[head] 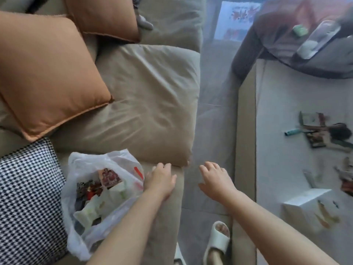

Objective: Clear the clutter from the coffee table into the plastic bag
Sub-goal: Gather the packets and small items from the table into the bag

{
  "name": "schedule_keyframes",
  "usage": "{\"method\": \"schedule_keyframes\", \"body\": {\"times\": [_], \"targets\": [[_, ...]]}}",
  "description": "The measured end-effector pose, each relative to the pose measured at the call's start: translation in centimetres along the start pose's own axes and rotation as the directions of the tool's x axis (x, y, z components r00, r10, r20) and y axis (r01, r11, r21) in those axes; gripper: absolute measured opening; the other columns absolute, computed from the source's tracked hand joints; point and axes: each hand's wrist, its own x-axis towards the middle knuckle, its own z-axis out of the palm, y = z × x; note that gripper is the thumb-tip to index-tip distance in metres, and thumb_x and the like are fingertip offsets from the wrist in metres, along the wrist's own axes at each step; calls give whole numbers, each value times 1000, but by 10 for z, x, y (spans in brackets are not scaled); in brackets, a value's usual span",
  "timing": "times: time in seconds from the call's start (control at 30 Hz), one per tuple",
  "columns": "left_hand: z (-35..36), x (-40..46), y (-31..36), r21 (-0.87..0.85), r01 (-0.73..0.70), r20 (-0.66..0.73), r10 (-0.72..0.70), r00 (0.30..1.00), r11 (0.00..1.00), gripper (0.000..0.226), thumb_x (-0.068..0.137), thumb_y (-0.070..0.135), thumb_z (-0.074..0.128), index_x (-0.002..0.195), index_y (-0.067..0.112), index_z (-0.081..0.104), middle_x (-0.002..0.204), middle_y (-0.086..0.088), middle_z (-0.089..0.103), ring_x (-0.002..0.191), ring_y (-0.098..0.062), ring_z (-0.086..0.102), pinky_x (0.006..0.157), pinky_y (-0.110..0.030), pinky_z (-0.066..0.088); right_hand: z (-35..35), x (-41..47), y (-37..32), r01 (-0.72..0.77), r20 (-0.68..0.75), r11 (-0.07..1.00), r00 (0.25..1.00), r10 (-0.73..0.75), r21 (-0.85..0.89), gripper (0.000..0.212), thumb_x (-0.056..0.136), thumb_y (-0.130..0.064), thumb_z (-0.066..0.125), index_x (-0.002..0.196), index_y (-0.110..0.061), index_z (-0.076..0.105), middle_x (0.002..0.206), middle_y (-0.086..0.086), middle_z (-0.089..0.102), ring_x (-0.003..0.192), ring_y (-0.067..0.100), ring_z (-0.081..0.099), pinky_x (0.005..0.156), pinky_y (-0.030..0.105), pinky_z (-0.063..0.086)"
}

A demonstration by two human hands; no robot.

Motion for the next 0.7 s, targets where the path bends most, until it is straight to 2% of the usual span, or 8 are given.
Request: {"method": "schedule_keyframes", "body": {"times": [0.13, 0.33, 0.57, 0.7], "targets": [[15, 14, 78, 96, -129, 62, 123, 990, 987, 45, 97, 42, 42, 135, 17, 43, 134, -8, 47, 125, -28, 45, 101, -38, 39, 4, -20, 78, -141, 21, 988, 990, 140, 67, 59, 92, -37, 50, 143, -15, 30, 150, 6, 29, 141, 25, 24, 109, 39, 29], [48, 25, 188, 220, -319, 164, 287, 944, 922, 45, 97, 44, 41, 134, 18, 43, 132, -7, 48, 123, -27, 46, 99, -39, 40, 16, -62, 183, -315, 27, 936, 949, 315, 156, 55, 92, -39, 51, 138, -13, 36, 144, 8, 36, 136, 27, 32, 106, 40, 34], [99, 24, 305, 259, -508, 307, 429, 850, 821, 43, 97, 40, 42, 132, 17, 44, 130, -7, 48, 122, -28, 46, 97, -39, 39, 50, -119, 297, -532, 89, 816, 845, 527, 227, 48, 92, -40, 49, 133, -16, 40, 138, 6, 41, 131, 25, 36, 103, 38, 34], [136, 23, 355, 247, -579, 387, 469, 794, 777, 43, 96, 38, 43, 132, 16, 44, 130, -8, 47, 122, -29, 44, 96, -39, 39, 72, -140, 346, -617, 122, 734, 782, 611, 283, 54, 90, -41, 52, 137, -18, 37, 142, 4, 39, 134, 23, 33, 104, 37, 34]]}}
